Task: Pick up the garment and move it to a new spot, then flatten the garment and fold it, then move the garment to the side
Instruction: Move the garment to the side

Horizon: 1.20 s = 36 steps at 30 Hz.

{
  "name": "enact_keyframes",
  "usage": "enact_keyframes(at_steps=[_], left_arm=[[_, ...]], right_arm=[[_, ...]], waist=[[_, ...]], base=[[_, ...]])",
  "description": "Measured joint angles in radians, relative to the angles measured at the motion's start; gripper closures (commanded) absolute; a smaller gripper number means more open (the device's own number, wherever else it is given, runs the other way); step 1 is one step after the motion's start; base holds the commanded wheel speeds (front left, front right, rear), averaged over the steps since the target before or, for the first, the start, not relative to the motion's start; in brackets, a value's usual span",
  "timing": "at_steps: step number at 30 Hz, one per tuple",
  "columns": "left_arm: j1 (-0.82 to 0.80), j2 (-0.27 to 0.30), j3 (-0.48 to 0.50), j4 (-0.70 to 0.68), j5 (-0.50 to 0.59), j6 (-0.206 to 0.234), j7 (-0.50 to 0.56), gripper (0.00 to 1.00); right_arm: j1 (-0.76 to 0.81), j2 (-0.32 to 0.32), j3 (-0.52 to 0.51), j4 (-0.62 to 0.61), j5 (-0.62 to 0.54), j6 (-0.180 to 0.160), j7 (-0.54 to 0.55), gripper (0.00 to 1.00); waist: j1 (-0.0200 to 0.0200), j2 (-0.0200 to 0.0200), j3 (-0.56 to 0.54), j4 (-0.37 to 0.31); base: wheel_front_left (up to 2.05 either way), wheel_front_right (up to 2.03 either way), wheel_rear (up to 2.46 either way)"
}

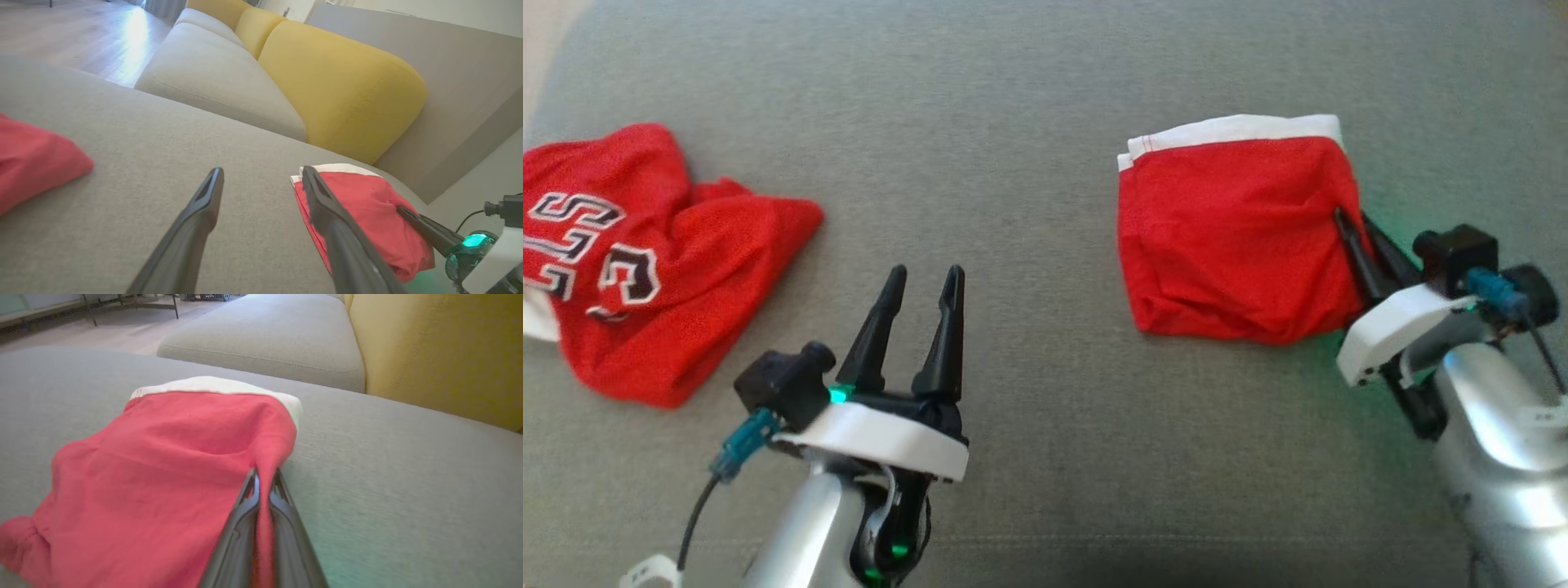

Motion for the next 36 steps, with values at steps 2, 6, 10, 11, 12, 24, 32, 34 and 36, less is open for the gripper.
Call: enact_keyframes(at_steps=[2,6,10,11,12,24,32,34,36], left_arm=[[-0.019,0.0,-0.002,-0.002,0.004,0.0,0.0,0.0],[-0.059,-0.001,-0.014,-0.001,0.021,-0.006,0.0,0.0],[-0.149,-0.002,-0.033,0.014,0.036,-0.01,0.0,0.0],[-0.169,-0.002,-0.036,0.018,0.041,-0.01,0.0,0.0],[-0.189,-0.002,-0.042,0.021,0.047,-0.011,0.0,0.0],[-0.432,-0.003,-0.141,0.052,0.064,-0.024,-0.007,0.0],[-0.455,-0.003,-0.174,0.054,0.05,-0.007,-0.007,0.0],[-0.454,-0.003,-0.174,0.055,0.05,-0.007,-0.007,0.0],[-0.454,-0.003,-0.172,0.056,0.05,-0.007,-0.007,0.0]], right_arm=[[-0.018,-0.038,0.023,-0.001,-0.013,0.0,0.001,1.0],[-0.059,-0.105,0.046,-0.002,-0.009,0.0,0.016,1.0],[-0.139,-0.225,0.053,0.007,0.028,0.0,0.047,1.0],[-0.154,-0.246,0.053,0.011,0.036,0.0,0.051,1.0],[-0.17,-0.262,0.052,0.016,0.046,0.0,0.056,1.0],[-0.326,-0.318,-0.034,0.093,0.094,0.0,0.076,1.0],[-0.357,-0.3,-0.074,0.137,0.056,0.0,0.052,1.0],[-0.365,-0.299,-0.078,0.148,0.036,0.0,0.045,1.0],[-0.371,-0.298,-0.085,0.153,0.023,0.0,0.04,1.0]], waist=[[0.0,0.0,0.008,-0.022],[0.0,0.0,0.028,-0.055],[0.0001,0.0,0.075,-0.103],[0.0001,0.0,0.086,-0.111],[0.0,0.0,0.097,-0.119],[0.0002,0.0,0.243,-0.196],[0.0,0.0,0.281,-0.212],[0.0,0.0,0.282,-0.212],[0.0,0.0,0.282,-0.212]], base=[[0.0,0.0,0.0],[0.0,0.0,0.0],[0.0,0.0,0.0],[0.0,0.0,0.0],[0.0,0.0,0.0],[0.0,0.0,0.0],[0.0,0.0,0.0],[0.0,0.0,0.0],[0.0,0.0,0.0]])
